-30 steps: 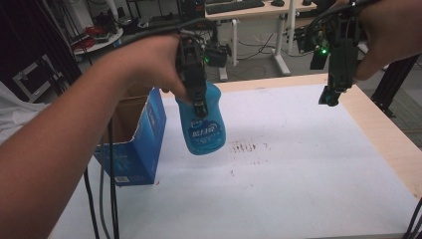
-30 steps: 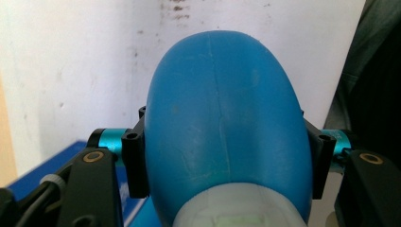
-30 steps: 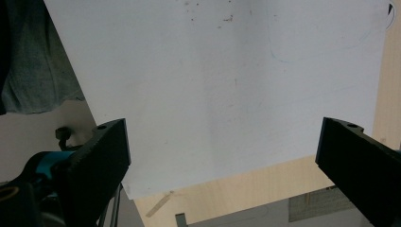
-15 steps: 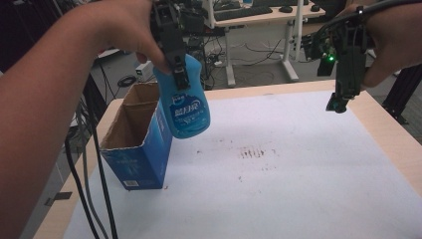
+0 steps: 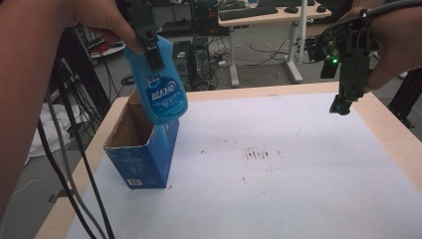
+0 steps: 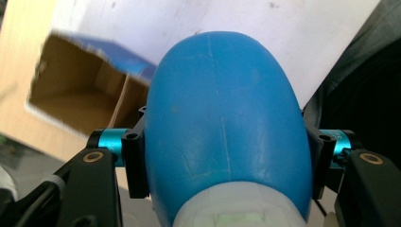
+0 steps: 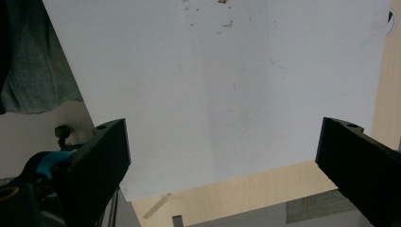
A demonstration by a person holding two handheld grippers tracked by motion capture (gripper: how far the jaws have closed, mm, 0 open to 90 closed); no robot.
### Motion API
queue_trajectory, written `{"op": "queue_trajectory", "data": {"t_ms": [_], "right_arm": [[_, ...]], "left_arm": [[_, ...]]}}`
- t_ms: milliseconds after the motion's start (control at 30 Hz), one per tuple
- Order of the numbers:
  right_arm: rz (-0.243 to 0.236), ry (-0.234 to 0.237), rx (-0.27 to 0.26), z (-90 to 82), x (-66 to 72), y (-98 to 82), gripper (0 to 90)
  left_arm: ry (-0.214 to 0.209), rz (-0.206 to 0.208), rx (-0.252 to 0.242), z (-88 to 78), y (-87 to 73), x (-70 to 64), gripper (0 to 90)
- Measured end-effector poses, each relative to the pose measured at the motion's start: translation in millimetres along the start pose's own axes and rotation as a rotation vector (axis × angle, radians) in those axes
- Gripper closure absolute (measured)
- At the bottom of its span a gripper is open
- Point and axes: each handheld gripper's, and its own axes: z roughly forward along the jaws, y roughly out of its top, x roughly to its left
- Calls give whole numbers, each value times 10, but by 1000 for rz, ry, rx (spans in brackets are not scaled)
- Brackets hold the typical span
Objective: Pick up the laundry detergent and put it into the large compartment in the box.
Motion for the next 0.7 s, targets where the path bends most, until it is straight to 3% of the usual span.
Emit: {"op": "queue_trajectory", "data": {"t_ms": [67,133,367,700], "right_arm": [[0,5,7,14,-18,23,29],[-8,7,9,20,-28,29,29],[-11,6,5,30,-48,73,29],[-5,8,12,49,-66,80,29]], "left_arm": [[12,-73,2,-25,-111,102,366],[15,-91,2,-32,-145,139,366],[31,-234,7,-14,-353,366,366],[22,-286,19,189,-415,491,366]]}}
